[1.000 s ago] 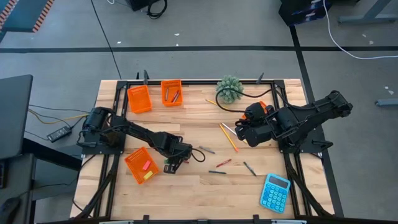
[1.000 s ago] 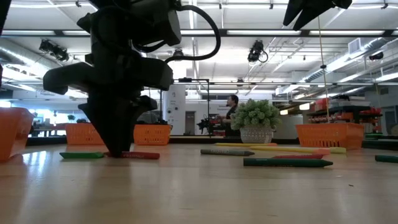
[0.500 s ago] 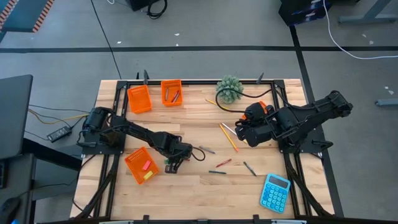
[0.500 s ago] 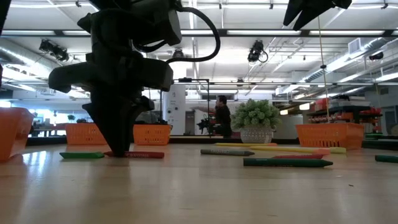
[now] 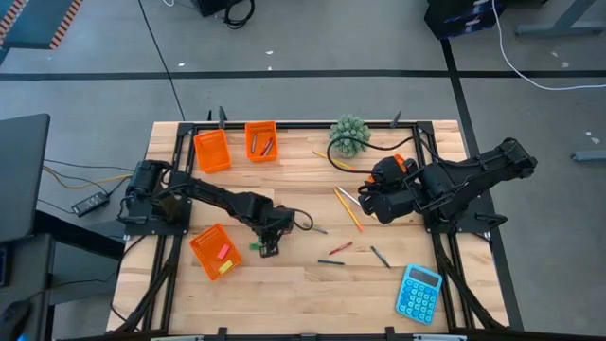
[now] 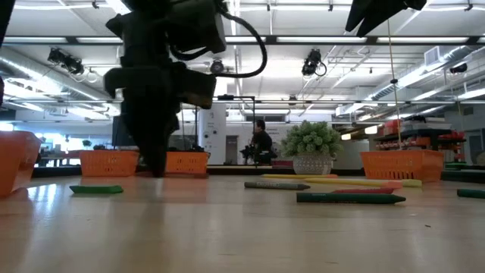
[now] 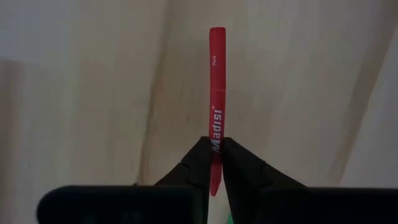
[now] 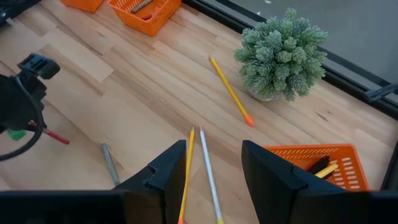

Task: Sort crayons/erasers/pens/pencils in bins
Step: Put the left red crayon into the middle orange bin

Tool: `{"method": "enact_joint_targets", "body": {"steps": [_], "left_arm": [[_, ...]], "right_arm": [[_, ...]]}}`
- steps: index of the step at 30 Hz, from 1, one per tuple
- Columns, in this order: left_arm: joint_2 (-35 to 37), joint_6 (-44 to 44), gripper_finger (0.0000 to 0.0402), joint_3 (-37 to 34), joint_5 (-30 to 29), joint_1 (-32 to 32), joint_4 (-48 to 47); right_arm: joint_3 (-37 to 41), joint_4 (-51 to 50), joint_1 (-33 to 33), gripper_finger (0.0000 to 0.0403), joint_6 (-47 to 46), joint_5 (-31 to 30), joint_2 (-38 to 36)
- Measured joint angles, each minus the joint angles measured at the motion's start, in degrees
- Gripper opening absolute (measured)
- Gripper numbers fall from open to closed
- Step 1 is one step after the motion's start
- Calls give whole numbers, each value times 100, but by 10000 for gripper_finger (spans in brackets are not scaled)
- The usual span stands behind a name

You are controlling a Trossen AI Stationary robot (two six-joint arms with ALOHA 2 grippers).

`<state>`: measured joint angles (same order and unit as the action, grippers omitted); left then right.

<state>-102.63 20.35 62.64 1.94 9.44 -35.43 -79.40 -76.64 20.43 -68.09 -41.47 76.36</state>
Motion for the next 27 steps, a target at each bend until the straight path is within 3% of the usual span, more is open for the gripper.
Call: {"method": "enact_joint_targets", "body": {"steps": [16, 27], "left_arm": [[31, -571, 42, 1102, -18, -959, -1081], [719, -1053, 32, 1097, -47, -2133, -1290]], "right_arm": [[0, -86, 2, 161, 295, -191, 2], [0, -321, 0, 161, 129, -210, 2]]}}
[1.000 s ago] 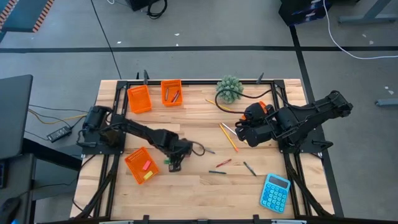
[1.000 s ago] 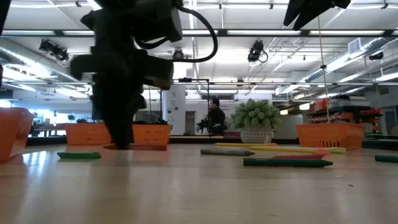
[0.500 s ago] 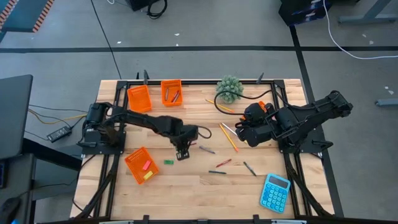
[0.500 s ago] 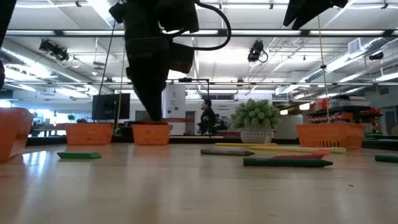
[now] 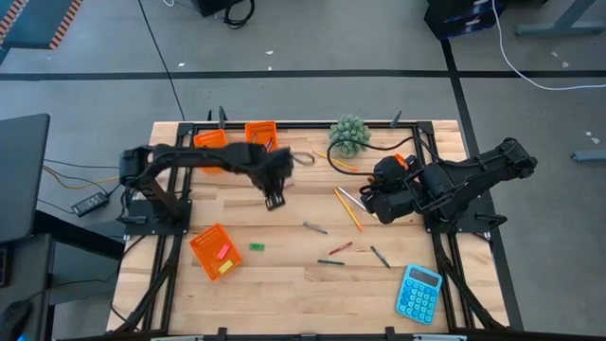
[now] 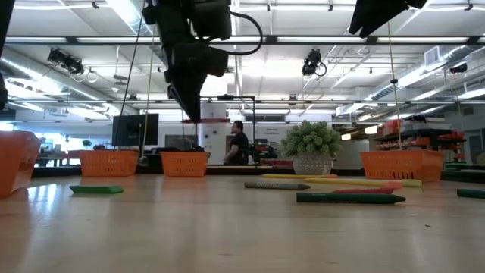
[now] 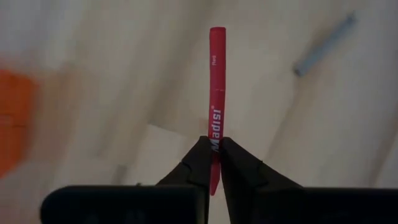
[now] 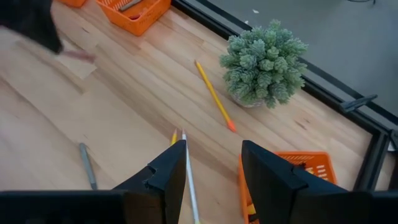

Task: Sort crayons/erasers/pens/pencils in bins
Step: Put the left red crayon into the middle orange bin

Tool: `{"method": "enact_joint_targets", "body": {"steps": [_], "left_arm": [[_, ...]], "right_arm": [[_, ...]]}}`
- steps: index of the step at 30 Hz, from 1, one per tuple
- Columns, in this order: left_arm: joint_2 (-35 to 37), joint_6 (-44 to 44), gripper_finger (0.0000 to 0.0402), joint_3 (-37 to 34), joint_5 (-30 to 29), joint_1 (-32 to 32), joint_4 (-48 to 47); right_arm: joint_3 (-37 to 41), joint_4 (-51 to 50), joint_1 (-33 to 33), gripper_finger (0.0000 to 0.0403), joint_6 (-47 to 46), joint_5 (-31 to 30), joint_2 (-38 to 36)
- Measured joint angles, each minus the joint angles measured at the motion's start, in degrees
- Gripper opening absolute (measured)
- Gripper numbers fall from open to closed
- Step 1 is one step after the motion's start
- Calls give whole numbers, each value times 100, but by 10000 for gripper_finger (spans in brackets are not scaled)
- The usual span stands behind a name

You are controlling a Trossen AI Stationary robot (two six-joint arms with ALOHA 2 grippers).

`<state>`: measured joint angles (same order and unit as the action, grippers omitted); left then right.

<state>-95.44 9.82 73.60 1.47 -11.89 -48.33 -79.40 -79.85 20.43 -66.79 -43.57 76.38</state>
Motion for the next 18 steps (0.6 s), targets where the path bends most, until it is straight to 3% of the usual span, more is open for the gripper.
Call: {"method": "enact_joint_targets", "body": {"steps": [11, 18], "left_arm": [[317, -153, 32, 0, -408, -1717, 19], [282, 391, 46, 0, -491, -2634, 417]], "right_arm": [[0, -24, 0, 161, -268, -7, 0], [0, -21, 0, 161, -410, -222, 0]]}}
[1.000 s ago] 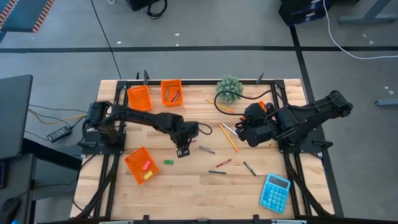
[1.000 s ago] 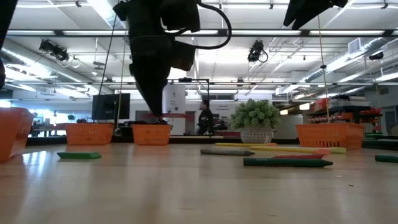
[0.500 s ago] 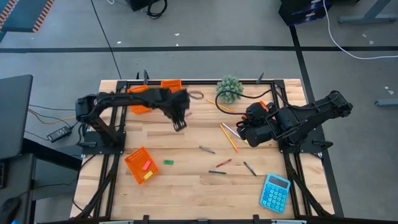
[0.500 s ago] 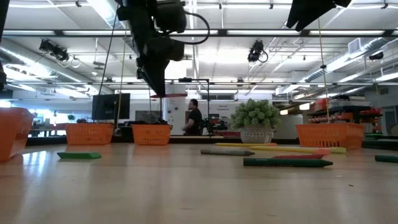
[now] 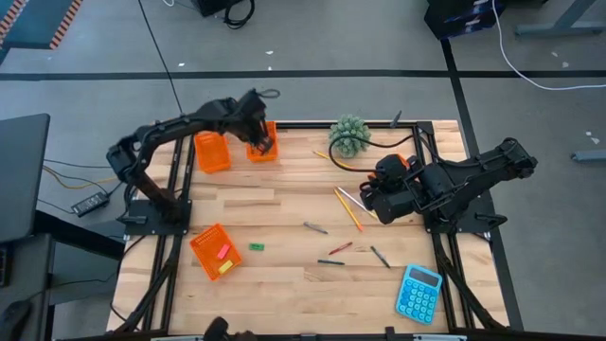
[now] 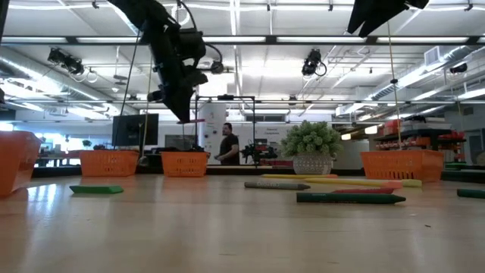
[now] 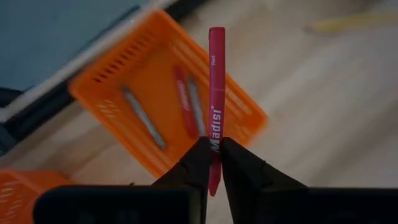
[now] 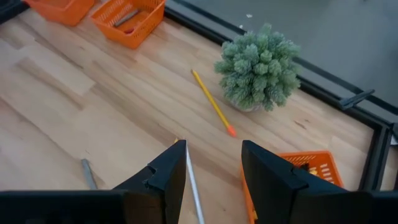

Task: Sort crayons/erasers/pens/pencils in bins
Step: Put the left red crayon into the middle orange bin

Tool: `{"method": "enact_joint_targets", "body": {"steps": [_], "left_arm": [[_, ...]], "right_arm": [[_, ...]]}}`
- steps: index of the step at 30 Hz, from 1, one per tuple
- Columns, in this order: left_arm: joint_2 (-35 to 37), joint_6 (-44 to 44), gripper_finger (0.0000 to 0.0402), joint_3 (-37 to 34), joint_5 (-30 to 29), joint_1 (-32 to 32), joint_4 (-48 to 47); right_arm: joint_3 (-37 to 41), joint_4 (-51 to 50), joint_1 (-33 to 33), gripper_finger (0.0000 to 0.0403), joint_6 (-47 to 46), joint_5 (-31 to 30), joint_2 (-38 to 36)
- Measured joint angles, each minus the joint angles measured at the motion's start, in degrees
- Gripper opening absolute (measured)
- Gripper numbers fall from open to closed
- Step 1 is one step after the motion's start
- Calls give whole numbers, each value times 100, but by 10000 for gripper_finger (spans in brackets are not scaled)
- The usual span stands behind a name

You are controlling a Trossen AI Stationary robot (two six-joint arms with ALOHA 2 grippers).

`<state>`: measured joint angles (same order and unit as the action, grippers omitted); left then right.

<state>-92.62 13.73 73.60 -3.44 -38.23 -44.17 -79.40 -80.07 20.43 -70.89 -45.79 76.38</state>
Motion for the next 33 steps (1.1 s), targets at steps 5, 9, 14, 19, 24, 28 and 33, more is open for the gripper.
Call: {"method": "enact_joint_targets", "body": {"steps": [5, 9, 14, 19, 24, 28, 33], "left_arm": [[-3, 141, 43, 0, -14, -284, 390], [-248, 401, 32, 3, -61, -290, 520], [-712, 721, 41, 0, -60, -236, 491], [-1002, 1072, 53, 0, -93, -247, 510], [-1247, 1092, 36, 0, -105, -248, 495], [-1465, 1153, 31, 0, -86, -239, 503], [-1689, 1168, 51, 0, -20, -206, 451]], "right_arm": [[0, 4, -4, 161, -4, -324, 0], [0, 21, -4, 161, -4, -460, 0], [0, 54, -4, 161, -4, -472, -2], [0, 58, -4, 161, -48, -383, -2], [0, 72, -4, 161, -50, -228, -2], [0, 70, -4, 161, -38, -217, -2], [0, 66, -51, 161, 59, -290, -2]]}}
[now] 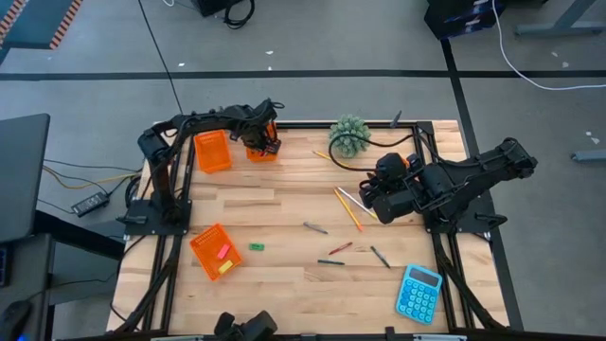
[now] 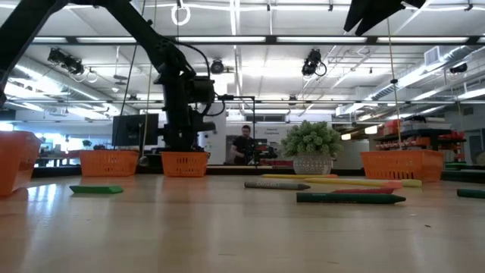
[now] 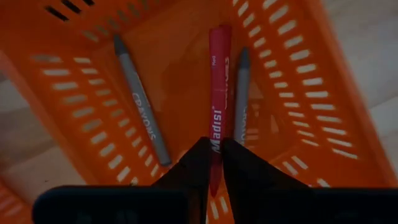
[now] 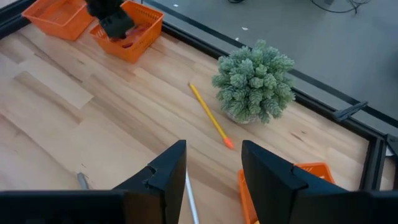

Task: Sort crayons/erasers/pens/pencils in bins
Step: Put the left red crayon into the middle orange bin, then put the gray crayon into the middle orange bin

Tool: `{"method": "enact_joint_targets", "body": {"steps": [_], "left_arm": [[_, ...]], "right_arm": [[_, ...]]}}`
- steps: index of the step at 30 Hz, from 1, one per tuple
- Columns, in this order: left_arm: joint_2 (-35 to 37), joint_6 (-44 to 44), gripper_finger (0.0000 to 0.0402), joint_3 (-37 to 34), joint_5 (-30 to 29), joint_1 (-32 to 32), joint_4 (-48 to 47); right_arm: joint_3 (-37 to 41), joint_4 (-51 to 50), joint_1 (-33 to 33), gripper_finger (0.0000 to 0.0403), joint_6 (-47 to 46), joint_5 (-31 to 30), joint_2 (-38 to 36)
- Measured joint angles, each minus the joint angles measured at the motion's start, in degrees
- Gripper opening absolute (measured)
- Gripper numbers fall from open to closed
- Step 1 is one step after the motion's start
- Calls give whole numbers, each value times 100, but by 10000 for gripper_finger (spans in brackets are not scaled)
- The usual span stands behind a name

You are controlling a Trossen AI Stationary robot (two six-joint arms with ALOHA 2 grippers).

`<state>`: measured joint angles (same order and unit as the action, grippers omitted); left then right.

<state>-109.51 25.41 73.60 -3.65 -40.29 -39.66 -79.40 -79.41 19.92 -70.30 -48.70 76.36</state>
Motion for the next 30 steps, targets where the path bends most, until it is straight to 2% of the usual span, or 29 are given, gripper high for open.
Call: {"method": "enact_joint_targets", "body": {"steps": [13, 23, 30], "left_arm": [[-293, 96, 38, 2, -5, -4, 100], [-338, 63, 100, 74, 26, -2, 6], [-348, -594, 128, 716, 110, -9, -660]], "right_arm": [[0, -1, -474, 161, 152, -34, 0], [0, 1, -701, 161, 345, -36, 0], [-2, 1, -752, 161, 374, -34, 0]]}}
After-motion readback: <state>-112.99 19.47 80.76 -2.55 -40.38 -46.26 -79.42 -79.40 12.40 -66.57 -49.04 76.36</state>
